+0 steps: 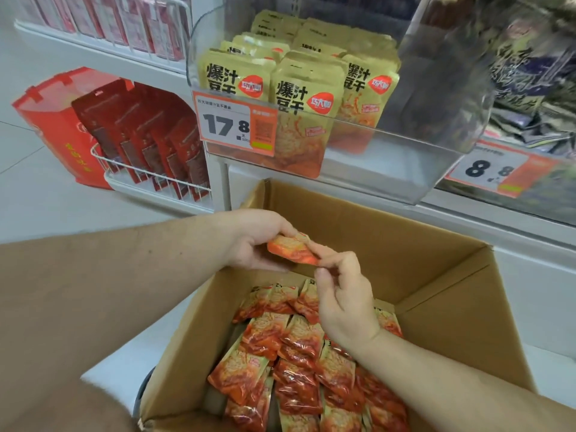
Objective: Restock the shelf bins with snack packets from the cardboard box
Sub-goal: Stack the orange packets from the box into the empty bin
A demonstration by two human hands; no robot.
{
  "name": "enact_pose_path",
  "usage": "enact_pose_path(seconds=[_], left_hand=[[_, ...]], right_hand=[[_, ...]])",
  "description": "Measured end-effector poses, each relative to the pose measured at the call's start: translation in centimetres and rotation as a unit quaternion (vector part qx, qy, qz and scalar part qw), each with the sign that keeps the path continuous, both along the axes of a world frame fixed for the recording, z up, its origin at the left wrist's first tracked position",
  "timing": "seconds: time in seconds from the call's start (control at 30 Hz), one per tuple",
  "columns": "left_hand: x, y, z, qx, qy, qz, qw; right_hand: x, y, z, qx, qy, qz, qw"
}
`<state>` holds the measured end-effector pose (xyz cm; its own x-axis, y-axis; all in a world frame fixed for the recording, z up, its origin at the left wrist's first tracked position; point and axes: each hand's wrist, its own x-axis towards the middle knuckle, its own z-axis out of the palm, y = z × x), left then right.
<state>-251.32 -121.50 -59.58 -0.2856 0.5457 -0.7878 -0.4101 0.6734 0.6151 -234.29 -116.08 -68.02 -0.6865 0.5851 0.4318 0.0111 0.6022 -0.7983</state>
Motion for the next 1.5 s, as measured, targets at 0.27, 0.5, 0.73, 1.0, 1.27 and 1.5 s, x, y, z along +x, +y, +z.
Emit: enact_pose_path(seconds=[0.27,0.5,0.73,1.0,1.27,1.5], left_hand=[[-0.7,-0.1,-0.2,0.014,0.197,-0.049,0.979],[-1.2,0.1,-1.6,0.003,0.202,-0.085,0.976],[-1.7,0.4,-2.2,0.006,0.209,-0.120,0.970],[-2.0,0.5,-1.9,-0.019,0.157,-0.083,0.984],[-1.0,-0.8,0.2,0.016,0.091,0.050,0.995],[1.7,-1.1,2.8,0.103,0.019,0.018,0.994]], right_hand=[[1.4,5.2,-6.8,0.016,-0.376,-0.094,0.922],[1.1,6.6,-12.8,0.050,-0.573,-0.061,0.816],[1.3,7.5,-16.7,0.108,-0.567,-0.068,0.814],[0.4,6.7,-11.0,-0.122,-0.321,-0.222,0.913],[2.2,1.7,-0.1,-0.016,-0.135,-0.097,0.986],[2.7,-1.5,3.6,0.122,-0.111,-0.012,0.986]])
